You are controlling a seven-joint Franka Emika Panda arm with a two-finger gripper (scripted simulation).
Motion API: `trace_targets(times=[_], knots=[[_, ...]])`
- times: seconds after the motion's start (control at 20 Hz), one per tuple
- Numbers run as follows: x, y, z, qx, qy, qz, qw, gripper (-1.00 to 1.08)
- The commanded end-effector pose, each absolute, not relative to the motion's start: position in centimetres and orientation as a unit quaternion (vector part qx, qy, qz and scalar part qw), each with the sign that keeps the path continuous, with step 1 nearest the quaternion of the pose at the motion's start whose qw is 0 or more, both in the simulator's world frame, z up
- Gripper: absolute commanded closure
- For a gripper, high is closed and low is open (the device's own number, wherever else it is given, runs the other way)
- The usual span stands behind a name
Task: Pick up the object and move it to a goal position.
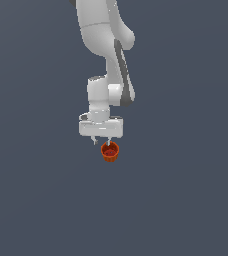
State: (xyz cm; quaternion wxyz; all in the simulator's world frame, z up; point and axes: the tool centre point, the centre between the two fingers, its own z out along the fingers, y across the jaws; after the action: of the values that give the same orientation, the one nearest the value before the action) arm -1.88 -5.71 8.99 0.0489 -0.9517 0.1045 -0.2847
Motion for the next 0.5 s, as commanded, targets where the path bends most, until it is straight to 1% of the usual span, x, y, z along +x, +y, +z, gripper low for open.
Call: trace_targets(times=[0.0, 0.45], knots=[[-1.8, -5.7, 8.8, -0.952, 0.104, -0.285, 0.049, -0.2], [-0.5, -5.6, 6.7, -0.952, 0.104, -0.285, 0.048, -0.2]])
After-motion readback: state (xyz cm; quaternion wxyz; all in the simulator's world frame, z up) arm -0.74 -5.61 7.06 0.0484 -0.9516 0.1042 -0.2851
